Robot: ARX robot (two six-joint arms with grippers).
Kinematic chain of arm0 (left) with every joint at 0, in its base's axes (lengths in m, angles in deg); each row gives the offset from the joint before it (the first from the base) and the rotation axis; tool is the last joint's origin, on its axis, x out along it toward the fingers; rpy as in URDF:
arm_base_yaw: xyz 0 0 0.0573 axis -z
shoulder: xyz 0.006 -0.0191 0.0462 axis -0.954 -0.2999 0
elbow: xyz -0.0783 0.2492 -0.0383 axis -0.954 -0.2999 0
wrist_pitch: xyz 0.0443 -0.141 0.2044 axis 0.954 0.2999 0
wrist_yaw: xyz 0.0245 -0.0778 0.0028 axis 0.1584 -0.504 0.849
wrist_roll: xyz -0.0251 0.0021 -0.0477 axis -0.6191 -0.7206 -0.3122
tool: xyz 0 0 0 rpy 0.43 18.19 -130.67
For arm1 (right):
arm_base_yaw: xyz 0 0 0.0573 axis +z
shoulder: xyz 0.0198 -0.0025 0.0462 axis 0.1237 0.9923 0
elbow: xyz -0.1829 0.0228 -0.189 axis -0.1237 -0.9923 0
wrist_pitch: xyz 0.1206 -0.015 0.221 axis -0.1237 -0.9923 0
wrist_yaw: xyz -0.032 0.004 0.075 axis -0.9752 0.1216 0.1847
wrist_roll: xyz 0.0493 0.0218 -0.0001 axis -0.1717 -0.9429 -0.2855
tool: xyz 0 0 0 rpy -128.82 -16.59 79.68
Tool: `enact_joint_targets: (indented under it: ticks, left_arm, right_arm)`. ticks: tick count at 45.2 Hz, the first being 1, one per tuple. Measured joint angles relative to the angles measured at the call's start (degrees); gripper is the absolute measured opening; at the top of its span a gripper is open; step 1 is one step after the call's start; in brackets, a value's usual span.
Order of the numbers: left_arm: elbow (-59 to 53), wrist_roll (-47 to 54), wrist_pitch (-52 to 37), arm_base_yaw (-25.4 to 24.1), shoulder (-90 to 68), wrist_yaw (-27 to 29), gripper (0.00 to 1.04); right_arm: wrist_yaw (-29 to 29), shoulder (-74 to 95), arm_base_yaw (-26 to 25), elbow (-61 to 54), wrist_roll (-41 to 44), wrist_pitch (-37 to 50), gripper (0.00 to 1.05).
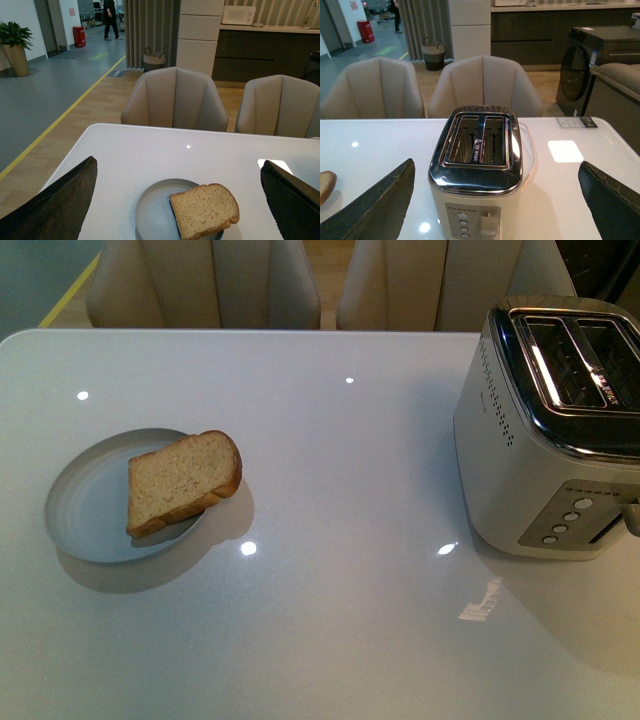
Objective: Left arm holds plate, right arm toasts bread
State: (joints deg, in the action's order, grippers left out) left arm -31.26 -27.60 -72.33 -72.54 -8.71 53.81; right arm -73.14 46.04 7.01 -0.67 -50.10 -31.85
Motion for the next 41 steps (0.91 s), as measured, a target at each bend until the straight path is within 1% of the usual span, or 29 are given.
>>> enact_joint_targets:
  ticks: [25, 26, 27, 29, 31, 33, 35, 41]
  left_arm:
    - [0.0, 0.0, 0.0, -0.02, 0.0, 0.0, 0.98]
    - [0.79, -1.73, 2.45, -0.31, -1.18, -1.09, 0.98]
    - [3.45, -5.05, 9.27, -0.57, -4.17, -3.28, 0.98]
    - [8.26, -11.17, 19.28, -0.79, -11.67, -4.17, 0.97]
    - [10.91, -16.85, 25.83, -0.87, -17.42, -4.31, 0.97]
    - [11.61, -20.31, 27.5, -1.22, -20.7, -4.68, 0.97]
    - [12.57, -22.21, 27.15, -1.86, -23.1, -5.99, 0.97]
    - [15.93, -22.93, 20.48, -5.16, -30.29, -9.79, 0.97]
  right_arm:
    - [0.0, 0.0, 0.0, 0.0, 0.0, 0.0, 0.96]
    - [0.0, 0.0, 0.0, 0.0, 0.0, 0.0, 0.96]
    - [-0.02, 0.0, 0.0, 0.0, 0.0, 0.0, 0.96]
    - [0.07, 0.0, 0.0, 0.0, 0.0, 0.0, 0.96]
    - [0.04, -0.02, 0.0, 0.0, 0.0, 0.0, 0.96]
    - [0.02, -0.02, 0.0, 0.0, 0.0, 0.0, 0.96]
    - [0.02, -0.02, 0.0, 0.0, 0.0, 0.0, 0.96]
    - [0.02, -0.02, 0.0, 0.0, 0.0, 0.0, 0.96]
